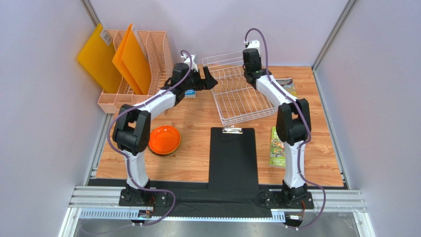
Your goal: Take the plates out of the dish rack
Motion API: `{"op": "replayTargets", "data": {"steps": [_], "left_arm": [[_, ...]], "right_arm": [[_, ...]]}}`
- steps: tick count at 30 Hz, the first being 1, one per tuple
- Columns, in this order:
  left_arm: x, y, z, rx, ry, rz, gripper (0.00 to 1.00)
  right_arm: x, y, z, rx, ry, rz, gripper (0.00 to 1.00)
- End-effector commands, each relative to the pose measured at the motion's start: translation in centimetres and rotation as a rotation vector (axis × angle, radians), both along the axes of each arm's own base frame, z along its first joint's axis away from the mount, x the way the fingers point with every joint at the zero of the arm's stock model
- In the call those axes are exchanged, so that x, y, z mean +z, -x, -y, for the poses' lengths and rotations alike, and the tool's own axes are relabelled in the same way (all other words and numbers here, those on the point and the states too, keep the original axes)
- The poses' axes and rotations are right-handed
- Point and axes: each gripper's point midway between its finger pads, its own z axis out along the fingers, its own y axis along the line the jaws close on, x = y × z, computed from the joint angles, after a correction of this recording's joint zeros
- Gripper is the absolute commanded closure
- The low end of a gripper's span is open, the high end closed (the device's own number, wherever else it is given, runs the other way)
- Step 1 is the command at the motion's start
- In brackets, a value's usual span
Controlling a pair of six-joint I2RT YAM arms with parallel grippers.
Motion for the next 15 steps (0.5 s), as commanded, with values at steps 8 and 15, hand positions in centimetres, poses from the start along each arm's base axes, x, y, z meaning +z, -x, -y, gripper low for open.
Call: {"op": "replayTargets", "data": {"steps": [8,15], "left_arm": [[5.6,2.0,0.5,-0.038,0.132,0.082,0.01],[6.2,3.1,1.7,-0.085,0.192,0.086,0.01]], "right_arm": [[12.4,6.1,1.9,-0.030,-0.172,0.248,1.00],[10.8,9.8,-0.7,0.102,-0.334,0.184,1.00]]}}
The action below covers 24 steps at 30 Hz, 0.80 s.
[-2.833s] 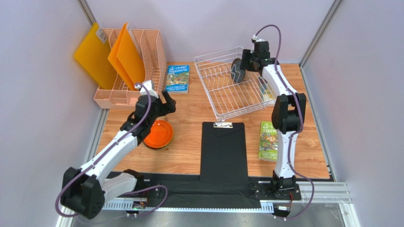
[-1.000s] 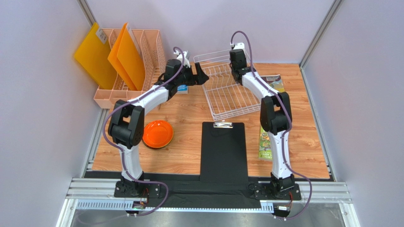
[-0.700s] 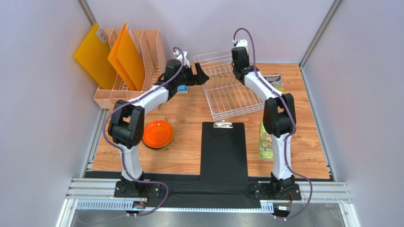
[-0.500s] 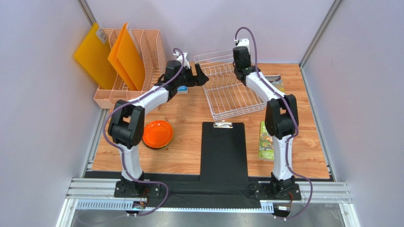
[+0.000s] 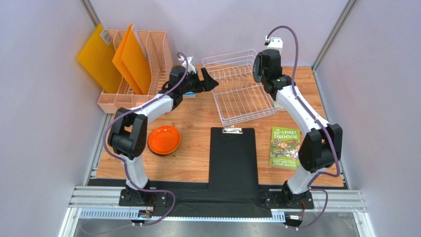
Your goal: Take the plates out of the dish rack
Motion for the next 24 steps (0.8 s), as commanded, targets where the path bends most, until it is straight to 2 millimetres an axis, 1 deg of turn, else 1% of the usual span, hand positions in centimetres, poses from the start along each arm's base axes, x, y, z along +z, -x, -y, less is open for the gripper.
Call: {"op": "replayTargets", "data": {"steps": [1,2,3,4,6,7,8,9,10,11,12,13,14,15,16,17,18,19,20,21,22,23,24], "left_arm": [[4.2,1.4,1.3,-0.054,0.094,0.084,0.01],[4.0,1.5,1.4,-0.059,0.098,0.080,0.01],[4.1,1.7,1.6,-0.069,0.106,0.084,0.01],[4.1,1.9,1.8,-0.077,0.114,0.081,0.01],[3.8,2.1,2.0,-0.083,0.120,0.079,0.01],[3.8,2.2,2.1,-0.084,0.125,0.077,0.01],[3.6,2.4,2.0,-0.085,0.129,0.079,0.01],[3.4,2.5,2.0,-0.085,0.134,0.075,0.01],[3.5,2.6,2.1,-0.088,0.139,0.075,0.01],[3.3,2.7,2.0,-0.087,0.140,0.071,0.01],[3.3,2.7,2.0,-0.085,0.144,0.071,0.01],[3.3,2.8,2.0,-0.084,0.147,0.070,0.01],[3.2,2.9,2.0,-0.085,0.149,0.068,0.01],[3.2,2.9,1.9,-0.081,0.149,0.070,0.01],[3.3,3.0,1.9,-0.079,0.151,0.069,0.01],[3.0,3.1,1.8,-0.077,0.151,0.066,0.01],[3.1,3.1,1.8,-0.076,0.152,0.069,0.01],[3.0,3.2,1.7,-0.076,0.150,0.068,0.01],[3.0,3.3,1.7,-0.074,0.151,0.067,0.01],[3.2,3.4,1.6,-0.068,0.153,0.071,0.01],[2.9,3.5,1.4,-0.063,0.153,0.069,0.01],[3.2,3.5,1.4,-0.061,0.163,0.079,0.01],[3.4,3.7,1.5,-0.063,0.174,0.076,0.01]], "right_arm": [[2.8,2.1,-3.4,0.146,-0.209,0.074,1.00],[1.8,2.6,-3.8,0.166,-0.226,0.050,1.00],[1.7,2.9,-4.1,0.185,-0.250,0.043,1.00],[1.9,3.7,-5.6,0.267,-0.300,0.029,1.00],[1.0,4.6,-6.9,0.312,-0.386,-0.003,1.00],[1.6,5.3,-8.4,0.392,-0.437,0.003,1.00],[1.6,5.7,-9.1,0.408,-0.493,-0.003,1.00],[0.6,6.2,-9.6,0.425,-0.524,-0.028,1.00],[1.4,6.8,-10.6,0.484,-0.563,-0.015,1.00],[1.2,7.1,-11.0,0.499,-0.594,-0.021,1.00],[0.5,7.5,-11.4,0.506,-0.635,-0.041,1.00],[1.1,7.9,-12.0,0.541,-0.661,-0.025,1.00],[1.1,8.0,-12.2,0.549,-0.677,-0.023,1.00],[0.6,8.4,-12.3,0.546,-0.703,-0.033,1.00],[1.3,8.4,-12.5,0.570,-0.717,-0.009,1.00],[1.4,8.6,-12.7,0.576,-0.724,-0.006,1.00],[1.9,8.8,-12.7,0.582,-0.751,0.012,1.00],[1.4,9.1,-13.0,0.594,-0.768,0.001,1.00],[1.4,9.3,-13.0,0.597,-0.784,0.007,1.00],[2.1,9.4,-13.1,0.606,-0.817,0.030,1.00],[1.5,9.7,-13.2,0.612,-0.836,0.018,1.00],[1.5,9.8,-13.4,0.620,-0.851,0.020,1.00],[2.1,9.8,-13.3,0.629,-0.865,0.047,1.00]]}}
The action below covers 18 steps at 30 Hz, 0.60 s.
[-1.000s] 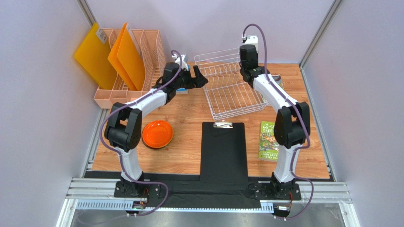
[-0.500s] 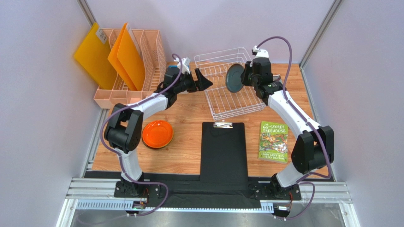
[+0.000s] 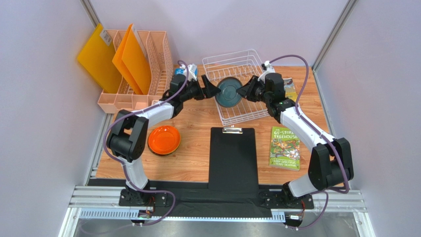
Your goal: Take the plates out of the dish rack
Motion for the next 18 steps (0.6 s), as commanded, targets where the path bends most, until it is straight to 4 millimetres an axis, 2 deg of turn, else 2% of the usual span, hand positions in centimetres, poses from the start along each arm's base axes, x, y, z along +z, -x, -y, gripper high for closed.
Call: {"op": "replayTargets", "data": {"steps": [1,3,5,7,8,9,11,12,15,17,18], "left_arm": [[4.5,0.5,0.1,-0.002,0.078,0.109,0.01],[5.1,0.7,0.1,0.000,0.106,0.114,0.01],[5.4,0.9,0.1,-0.001,0.132,0.130,0.02],[5.5,1.1,0.3,-0.015,0.151,0.126,0.10],[5.6,1.3,0.4,-0.019,0.160,0.127,0.14],[5.5,1.4,0.4,-0.025,0.171,0.117,0.24],[5.7,1.7,0.5,-0.032,0.194,0.124,0.33],[5.4,1.7,0.6,-0.030,0.203,0.113,0.42],[5.2,1.9,0.6,-0.034,0.214,0.107,0.57],[5.3,2.1,0.7,-0.043,0.226,0.105,0.58],[5.2,2.0,0.7,-0.046,0.229,0.105,0.56]], "right_arm": [[7.0,0.3,-1.3,0.046,-0.229,0.181,1.00],[7.2,0.5,-1.6,0.065,-0.266,0.190,1.00],[6.5,0.9,-1.9,0.078,-0.322,0.161,1.00],[7.2,1.0,-2.0,0.103,-0.397,0.171,1.00],[6.6,1.0,-2.0,0.106,-0.412,0.158,1.00],[6.8,1.0,-2.1,0.120,-0.426,0.169,1.00],[6.1,0.9,-2.4,0.136,-0.472,0.140,1.00],[6.7,1.0,-2.5,0.161,-0.498,0.162,1.00],[6.3,0.9,-3.2,0.203,-0.548,0.138,1.00],[5.5,0.7,-3.6,0.226,-0.560,0.111,1.00],[5.8,0.8,-3.9,0.245,-0.584,0.113,1.00]]}}
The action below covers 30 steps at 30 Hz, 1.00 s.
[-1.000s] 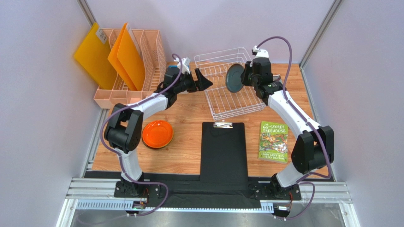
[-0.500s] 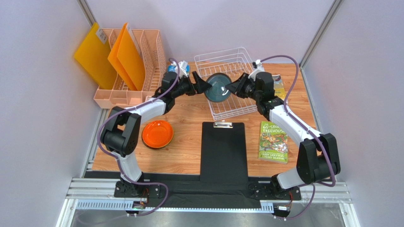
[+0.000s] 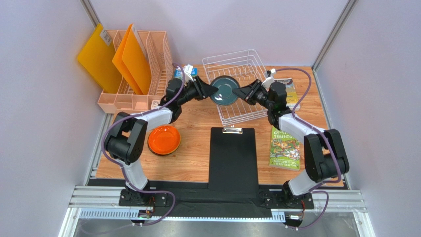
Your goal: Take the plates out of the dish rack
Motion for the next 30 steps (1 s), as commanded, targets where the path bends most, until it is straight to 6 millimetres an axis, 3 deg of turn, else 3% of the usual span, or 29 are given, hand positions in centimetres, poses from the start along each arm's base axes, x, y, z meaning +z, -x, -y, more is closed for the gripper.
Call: {"op": "replayTargets", "data": {"steps": [1,2,5,6,13,14,16,17,19,21,22,23,25,26,28,29,30], "left_arm": [[2.4,0.8,0.3,-0.030,0.061,0.062,0.57],[2.5,0.8,0.4,-0.035,0.070,0.059,0.59],[2.3,1.0,0.6,-0.049,0.075,0.057,0.84],[2.2,1.0,0.6,-0.049,0.074,0.055,0.99],[1.1,1.4,-0.6,-0.001,0.000,0.046,1.00],[1.9,1.4,-1.1,0.027,-0.016,0.079,1.00],[1.0,2.0,-2.0,0.061,-0.048,0.073,1.00],[1.8,2.1,-2.7,0.092,-0.062,0.104,1.00],[1.2,2.7,-3.5,0.116,-0.094,0.094,1.00],[1.9,3.1,-4.7,0.160,-0.128,0.119,1.00],[1.3,3.4,-5.2,0.177,-0.162,0.095,1.00],[2.4,3.6,-6.1,0.216,-0.179,0.130,1.00],[1.7,4.2,-7.4,0.256,-0.225,0.109,1.00],[2.8,4.5,-8.4,0.294,-0.232,0.139,1.00],[2.0,5.3,-9.8,0.333,-0.274,0.106,1.00],[2.9,5.5,-11.3,0.389,-0.287,0.122,1.00],[1.7,6.1,-12.2,0.407,-0.315,0.089,1.00]], "right_arm": [[6.0,0.7,-1.8,0.125,-0.179,0.166,1.00],[5.5,0.5,-1.8,0.129,-0.181,0.155,1.00],[5.3,0.5,-2.1,0.148,-0.182,0.157,1.00],[5.2,0.5,-2.1,0.149,-0.174,0.155,1.00],[4.5,0.0,-1.4,0.103,-0.032,0.156,0.99],[4.1,0.0,-1.2,0.089,0.000,0.113,0.96],[3.9,-0.3,-0.7,0.062,0.055,0.111,0.82],[3.5,-0.2,-0.3,0.054,0.094,0.098,0.76],[3.3,-0.5,0.2,0.026,0.127,0.097,0.56],[2.9,-0.6,0.7,0.004,0.170,0.070,0.43],[2.8,-0.7,0.9,-0.003,0.184,0.068,0.41],[2.6,-0.6,1.2,-0.010,0.198,0.054,0.39],[2.5,-0.7,1.6,-0.028,0.220,0.063,0.37],[2.7,-0.6,1.7,-0.031,0.227,0.068,0.37],[2.6,-0.6,1.9,-0.039,0.240,0.067,0.37],[2.6,-0.5,2.0,-0.037,0.245,0.068,0.37],[2.6,-0.4,2.0,-0.037,0.247,0.068,0.37]]}}
